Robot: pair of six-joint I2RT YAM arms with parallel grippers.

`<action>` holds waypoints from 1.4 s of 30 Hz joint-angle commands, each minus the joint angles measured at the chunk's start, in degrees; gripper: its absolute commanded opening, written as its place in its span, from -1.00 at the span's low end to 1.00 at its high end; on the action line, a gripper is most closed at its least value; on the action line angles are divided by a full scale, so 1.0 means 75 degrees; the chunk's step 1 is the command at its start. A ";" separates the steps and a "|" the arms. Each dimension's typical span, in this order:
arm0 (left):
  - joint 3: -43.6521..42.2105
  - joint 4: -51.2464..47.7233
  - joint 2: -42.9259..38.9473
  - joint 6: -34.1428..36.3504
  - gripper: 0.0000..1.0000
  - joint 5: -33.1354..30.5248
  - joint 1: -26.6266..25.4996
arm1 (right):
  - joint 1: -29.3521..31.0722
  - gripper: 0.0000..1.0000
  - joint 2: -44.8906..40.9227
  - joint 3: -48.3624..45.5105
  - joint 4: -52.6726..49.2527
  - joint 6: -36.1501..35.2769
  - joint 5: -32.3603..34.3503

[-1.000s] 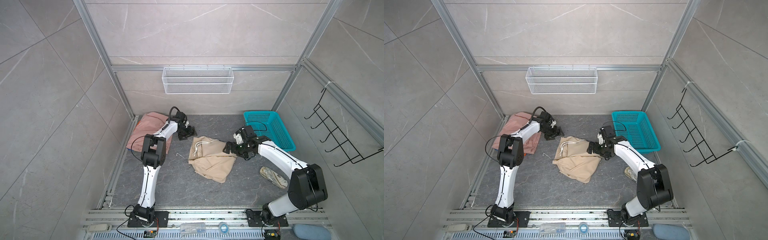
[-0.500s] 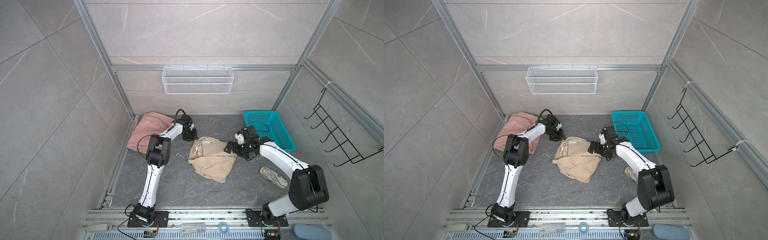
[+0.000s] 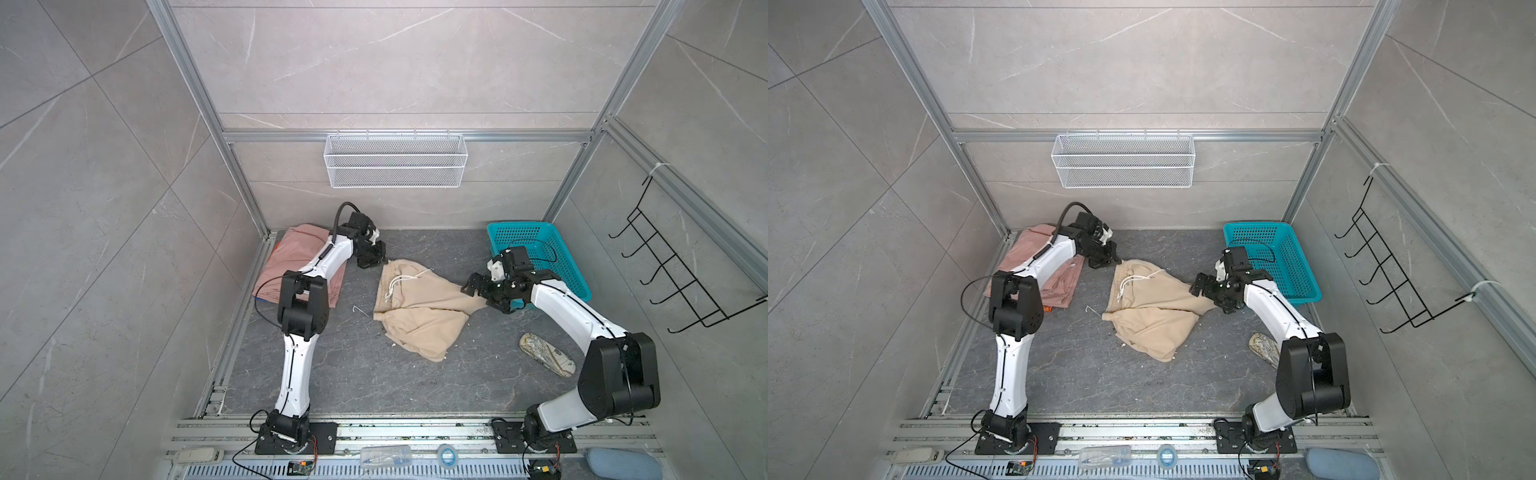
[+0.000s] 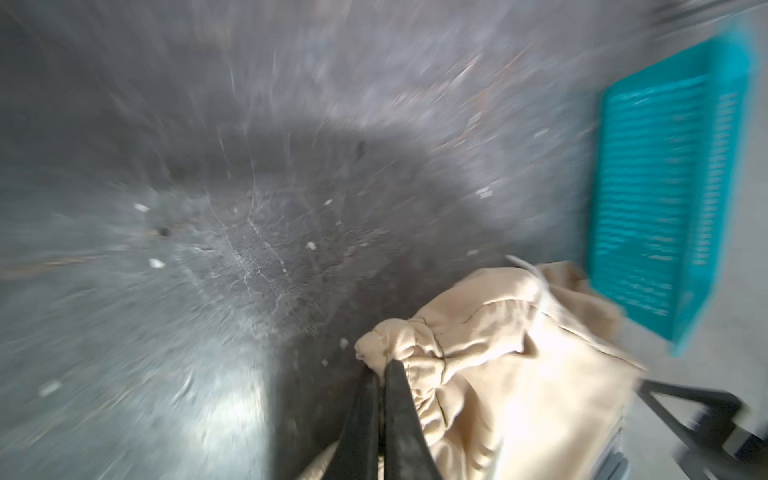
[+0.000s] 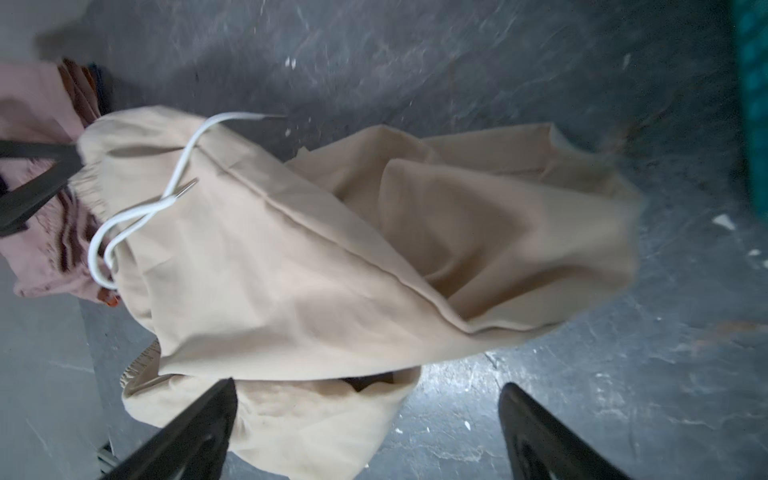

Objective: Fold and stack the shorts

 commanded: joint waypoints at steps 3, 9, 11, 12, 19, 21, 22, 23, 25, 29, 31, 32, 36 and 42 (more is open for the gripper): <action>-0.0104 0.0245 -0.1509 0.0072 -1.00 0.0143 0.0009 | -0.0051 0.99 0.0375 0.0204 0.0384 0.0736 -0.0081; -0.0606 0.0327 -0.2229 0.0149 -1.00 0.0031 0.0012 | -0.0049 0.99 0.0912 -0.0052 0.1064 0.1213 -0.0458; -0.0707 0.0321 -0.2448 0.0168 -1.00 -0.0019 0.0012 | -0.0050 0.99 0.1055 -0.0167 0.1265 0.1366 -0.0523; -0.0728 0.0302 -0.2518 0.0196 -1.00 -0.0050 0.0021 | -0.0051 0.99 0.1084 -0.0224 0.1390 0.1431 -0.0542; -0.0765 -0.0016 -0.2900 0.0382 -1.00 -0.0413 0.0057 | -0.0017 0.99 0.1253 -0.0853 0.1932 0.1683 -0.0585; -0.0918 0.0010 -0.3079 0.0340 -1.00 -0.0557 0.0141 | -0.0015 0.99 0.1173 -0.1077 0.2053 0.1734 -0.0602; -0.1052 0.0091 -0.3222 0.0264 -1.00 -0.0574 0.0196 | -0.0014 0.99 0.1107 -0.1215 0.2157 0.1787 -0.0608; -0.1209 0.0192 -0.3333 0.0183 -1.00 -0.0547 0.0268 | -0.0014 0.99 0.1069 -0.1326 0.2247 0.1827 -0.0603; -0.1595 0.0505 -0.3589 -0.0088 -1.00 -0.0398 0.0462 | -0.0017 0.98 0.0985 -0.1557 0.2454 0.2012 -0.0735; -0.2152 0.0973 -0.3964 -0.0449 -1.00 -0.0074 0.0733 | -0.0008 0.95 0.0657 -0.2083 0.3032 0.2548 -0.1034; -0.2250 0.0970 -0.4063 -0.0449 -1.00 -0.0048 0.0766 | 0.0050 0.93 0.0482 -0.2260 0.3198 0.2725 -0.1003; -0.2300 0.0985 -0.4100 -0.0443 -1.00 -0.0045 0.0775 | 0.0087 0.93 0.0440 -0.2305 0.3263 0.2786 -0.0954; -0.2546 0.1140 -0.4270 -0.0574 -1.00 0.0035 0.0786 | 0.0214 0.87 0.0493 -0.2539 0.3766 0.3266 -0.0911; -0.2752 0.1178 -0.4554 -0.0606 -1.00 -0.0035 0.0848 | 0.0565 0.66 0.1010 -0.2539 0.4660 0.4034 -0.0829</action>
